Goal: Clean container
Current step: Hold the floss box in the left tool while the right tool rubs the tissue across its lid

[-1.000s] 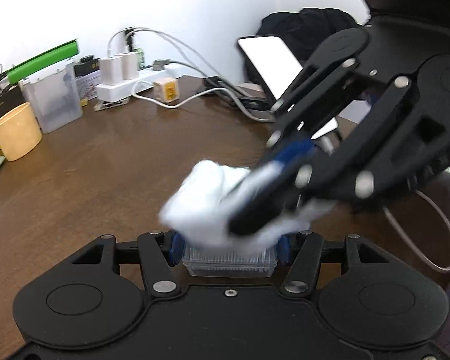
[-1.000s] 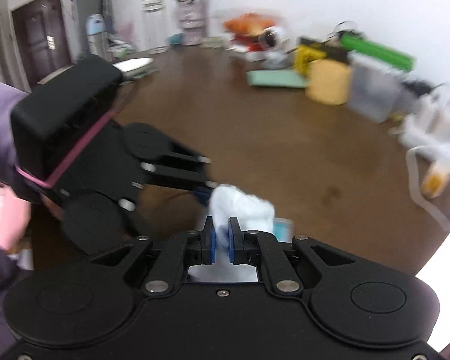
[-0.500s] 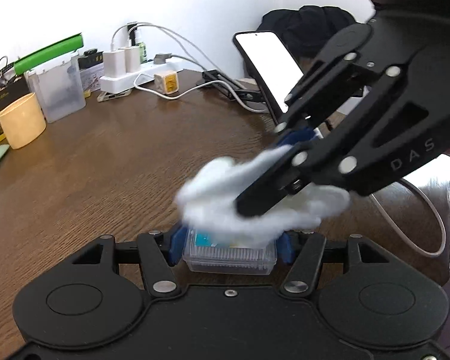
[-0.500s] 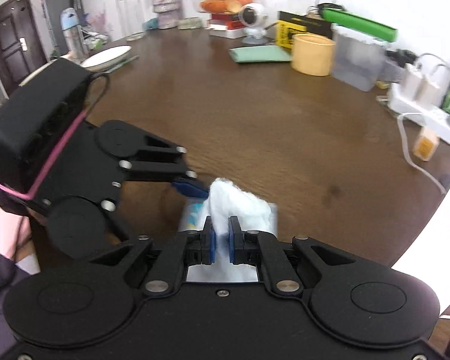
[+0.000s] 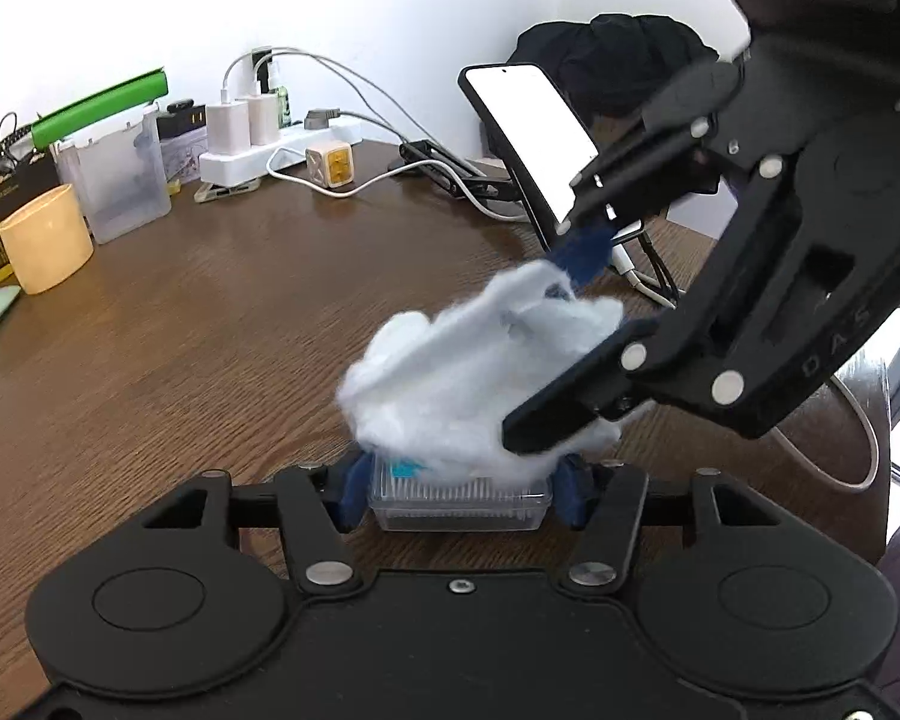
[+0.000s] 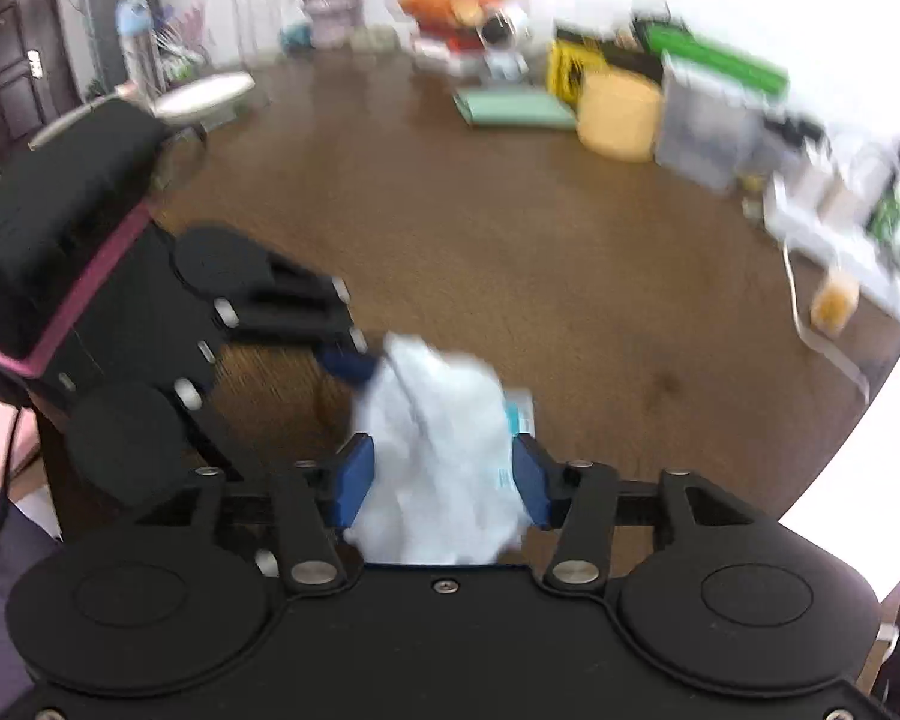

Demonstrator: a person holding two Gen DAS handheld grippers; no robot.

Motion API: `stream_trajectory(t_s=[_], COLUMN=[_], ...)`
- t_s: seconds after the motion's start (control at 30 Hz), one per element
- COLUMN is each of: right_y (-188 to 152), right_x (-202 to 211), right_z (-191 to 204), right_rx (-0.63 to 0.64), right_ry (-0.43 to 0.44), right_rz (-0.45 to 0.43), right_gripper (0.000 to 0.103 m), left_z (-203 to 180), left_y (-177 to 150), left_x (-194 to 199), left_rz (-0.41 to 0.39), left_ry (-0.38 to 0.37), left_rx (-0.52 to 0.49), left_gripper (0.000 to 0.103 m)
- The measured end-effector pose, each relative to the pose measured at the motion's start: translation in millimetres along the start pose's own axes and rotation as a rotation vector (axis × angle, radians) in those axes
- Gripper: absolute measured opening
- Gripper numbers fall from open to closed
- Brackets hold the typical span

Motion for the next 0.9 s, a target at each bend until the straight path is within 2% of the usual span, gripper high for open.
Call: stream_trajectory(t_s=[0.03, 0.07, 0.1, 0.13, 0.27, 0.43, 0.53, 0.57, 0.8, 0.9], right_y=[-3, -4, -4, -4, 7, 14, 0, -4, -2, 6], right_x=[1, 2, 2, 3, -4, -9, 0, 3, -2, -9], right_z=[0, 2, 4, 6, 10, -26, -33, -36, -5, -16], right_rx=[-0.017, -0.026, -0.036, -0.044, -0.050, -0.075, -0.089, -0.093, -0.120, -0.119], right_ry=[0.008, 0.018, 0.029, 0.039, 0.039, -0.096, -0.101, -0.101, 0.061, 0.025], right_rz=[-0.022, -0.028, -0.034, -0.040, -0.064, -0.071, -0.040, -0.030, -0.047, -0.071], right_gripper=[0.049, 0.042, 0.025, 0.017, 0.013, 0.010, 0.009, 0.009, 0.009, 0.009], left_z=[0, 0, 1, 1, 2, 0, 1, 1, 2, 6], left_y=[0, 1, 2, 2, 3, 2, 3, 3, 7, 8], left_x=[0, -1, -1, -2, -5, -5, -5, -5, -11, -13], left_rz=[0.002, 0.004, 0.007, 0.009, 0.000, -0.003, -0.004, -0.004, -0.004, -0.003], left_ry=[-0.003, -0.008, -0.015, -0.021, -0.039, -0.030, -0.034, -0.037, -0.036, -0.031], left_rx=[0.000, -0.007, -0.014, -0.022, -0.035, -0.050, -0.050, -0.050, -0.065, -0.058], left_gripper=[0.057, 0.057, 0.057, 0.057, 0.057, 0.057, 0.057, 0.057, 0.057, 0.057])
Point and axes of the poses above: each gripper's, at about its wrist camera, not at the fingertips, and x roughly against the way its jaws point, z to its left, y to its top, the point moved 6 cm from there along -x, roughly the way its jaws point, and after that the axes turned 1 degree about y, right-handed, at the moved point
